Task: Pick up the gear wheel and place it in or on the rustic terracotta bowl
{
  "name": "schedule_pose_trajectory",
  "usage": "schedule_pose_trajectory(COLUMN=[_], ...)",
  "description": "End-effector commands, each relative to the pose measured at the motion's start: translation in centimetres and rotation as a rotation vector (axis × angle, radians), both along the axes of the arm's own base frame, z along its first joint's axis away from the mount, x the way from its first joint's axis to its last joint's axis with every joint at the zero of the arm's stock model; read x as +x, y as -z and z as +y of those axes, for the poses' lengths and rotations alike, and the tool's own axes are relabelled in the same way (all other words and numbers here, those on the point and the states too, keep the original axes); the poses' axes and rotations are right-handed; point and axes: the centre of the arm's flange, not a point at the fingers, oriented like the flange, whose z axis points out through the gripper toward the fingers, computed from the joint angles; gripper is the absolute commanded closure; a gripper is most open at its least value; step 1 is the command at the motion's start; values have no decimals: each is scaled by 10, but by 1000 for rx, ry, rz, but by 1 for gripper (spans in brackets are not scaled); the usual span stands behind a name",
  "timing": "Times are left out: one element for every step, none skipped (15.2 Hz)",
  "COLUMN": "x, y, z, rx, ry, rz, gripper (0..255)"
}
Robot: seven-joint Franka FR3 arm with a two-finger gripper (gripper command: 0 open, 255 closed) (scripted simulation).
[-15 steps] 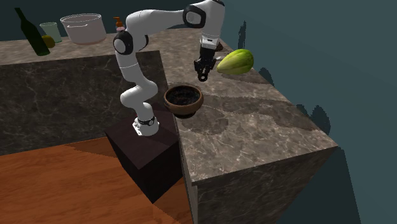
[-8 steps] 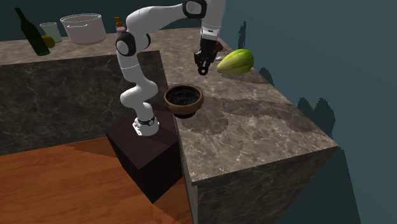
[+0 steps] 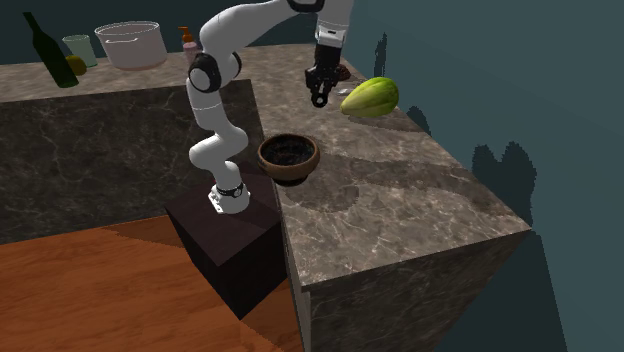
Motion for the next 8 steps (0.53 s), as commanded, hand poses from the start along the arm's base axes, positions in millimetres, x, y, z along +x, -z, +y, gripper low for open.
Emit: schedule_pose_trajectory(x=[-2,-2,-2,-2,1,5,8,11], y=[-11,-16,-21,-22,-23,-24,-25,-26], z=[-1,-1,-1,-1,-13,-26,-39,-52], rx=[0,0,0,0,0,0,0,0], ry=[0,0,0,0,0,0,0,0], rz=[0,0,0,0,0,0,0,0], gripper=[255,255,255,255,255,255,255,255])
